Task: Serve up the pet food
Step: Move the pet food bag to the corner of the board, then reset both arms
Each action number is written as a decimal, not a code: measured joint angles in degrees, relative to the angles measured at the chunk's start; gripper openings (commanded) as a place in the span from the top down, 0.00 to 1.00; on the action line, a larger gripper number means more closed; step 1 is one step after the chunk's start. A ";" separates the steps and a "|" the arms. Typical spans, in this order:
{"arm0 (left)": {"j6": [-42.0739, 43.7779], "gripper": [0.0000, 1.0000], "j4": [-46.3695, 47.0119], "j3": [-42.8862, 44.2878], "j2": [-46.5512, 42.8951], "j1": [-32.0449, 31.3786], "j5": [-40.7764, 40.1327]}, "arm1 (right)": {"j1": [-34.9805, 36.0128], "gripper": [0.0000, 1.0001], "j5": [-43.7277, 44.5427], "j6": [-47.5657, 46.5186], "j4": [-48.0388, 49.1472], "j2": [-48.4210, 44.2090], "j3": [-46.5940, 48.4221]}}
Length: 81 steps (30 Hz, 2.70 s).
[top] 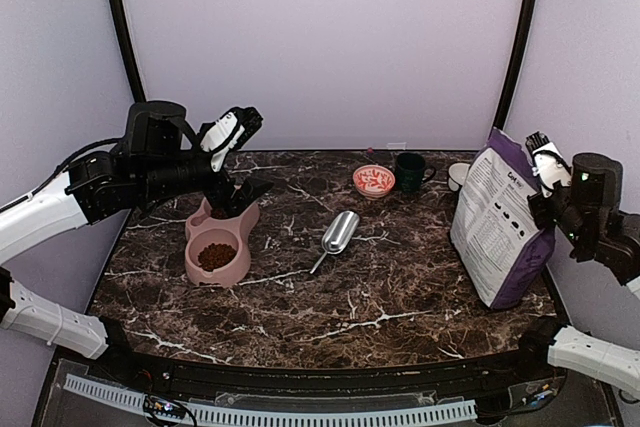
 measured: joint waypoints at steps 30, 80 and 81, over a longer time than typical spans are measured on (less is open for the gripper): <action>-4.74 0.01 1.27 -1.77 0.02 0.24 -3.96 | -0.28 0.32 -14.08 11.76 17.92 9.35 10.51; -12.50 0.01 73.00 -54.80 10.75 46.51 -13.33 | -0.04 0.16 -38.10 32.28 30.25 22.12 -3.30; -12.52 0.01 74.18 -54.69 11.28 47.01 -12.46 | -0.04 0.16 -37.97 32.54 30.25 21.79 -3.30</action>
